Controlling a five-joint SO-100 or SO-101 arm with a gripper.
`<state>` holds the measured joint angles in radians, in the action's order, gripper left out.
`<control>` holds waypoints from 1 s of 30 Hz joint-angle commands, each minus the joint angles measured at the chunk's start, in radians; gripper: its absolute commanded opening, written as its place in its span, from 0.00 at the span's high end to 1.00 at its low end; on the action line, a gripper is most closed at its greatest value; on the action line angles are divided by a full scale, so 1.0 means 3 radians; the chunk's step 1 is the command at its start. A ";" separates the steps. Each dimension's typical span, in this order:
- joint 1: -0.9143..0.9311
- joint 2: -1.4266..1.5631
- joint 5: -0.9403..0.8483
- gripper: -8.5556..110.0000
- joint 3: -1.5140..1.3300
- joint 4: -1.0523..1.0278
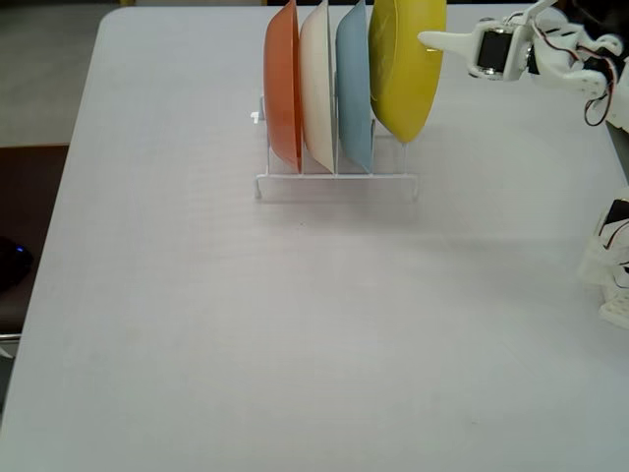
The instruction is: Can you put the plate away?
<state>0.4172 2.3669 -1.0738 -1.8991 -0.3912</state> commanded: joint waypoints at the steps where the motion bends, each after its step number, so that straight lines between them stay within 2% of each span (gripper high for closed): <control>1: 0.0087 -0.0005 0.0051 0.93 -0.0077 0.0256; 17: 0.0302 -0.0373 0.0450 0.91 -0.0389 0.0486; 19: 0.0327 -0.0414 0.0583 0.82 -0.0383 0.0486; 21: 0.0343 -0.0445 0.0649 0.78 -0.0378 0.0455; 23: 0.0383 -0.0470 0.0793 0.67 -0.0353 0.0343; 30: 0.0465 -0.0373 0.1007 0.57 -0.0353 -0.0143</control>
<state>0.5430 2.2181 -0.7869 -2.0402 -0.3881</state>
